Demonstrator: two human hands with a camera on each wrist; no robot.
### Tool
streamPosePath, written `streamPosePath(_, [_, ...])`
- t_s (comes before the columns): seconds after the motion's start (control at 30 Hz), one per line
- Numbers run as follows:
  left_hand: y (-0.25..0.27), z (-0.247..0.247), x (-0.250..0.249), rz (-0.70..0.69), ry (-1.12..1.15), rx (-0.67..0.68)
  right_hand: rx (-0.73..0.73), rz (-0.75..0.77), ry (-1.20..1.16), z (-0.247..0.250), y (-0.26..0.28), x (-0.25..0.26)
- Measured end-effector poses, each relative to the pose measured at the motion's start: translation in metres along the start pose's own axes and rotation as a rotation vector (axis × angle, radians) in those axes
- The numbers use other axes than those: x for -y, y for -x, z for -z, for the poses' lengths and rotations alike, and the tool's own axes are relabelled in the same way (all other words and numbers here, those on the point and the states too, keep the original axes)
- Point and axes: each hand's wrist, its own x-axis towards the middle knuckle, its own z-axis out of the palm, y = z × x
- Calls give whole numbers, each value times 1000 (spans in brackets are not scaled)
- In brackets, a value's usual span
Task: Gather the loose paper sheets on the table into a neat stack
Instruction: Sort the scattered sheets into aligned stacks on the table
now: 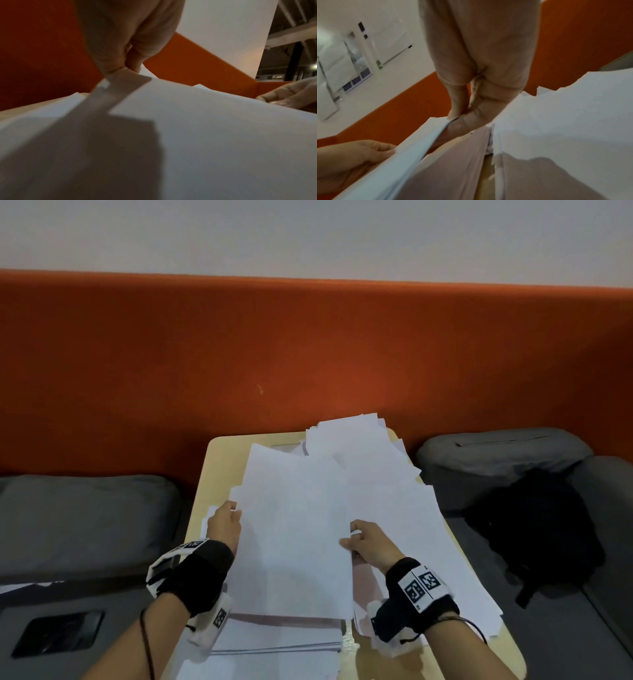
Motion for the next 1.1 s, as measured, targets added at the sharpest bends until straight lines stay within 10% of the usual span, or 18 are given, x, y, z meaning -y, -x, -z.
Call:
streamPosePath(0.23, [-1,0,31,85,-138,0,-76,-115,170,-24,-14,-22])
streamPosePath(0.4, [11,-17,0,-121,-597,24,-106,-115,251,-28,-17,-27])
streamPosePath(0.7, [35,-69,-3,-271,-884,732,-198,-140,482,-8,-12,-23])
streamPosePath(0.87, [39,-63,20,-302,-844,679,-500,-350,706,50,-4,-35])
streamPosePath(1.1, [44,-81,-14,-311,-893,607,-564,-588,854,75,7,-61])
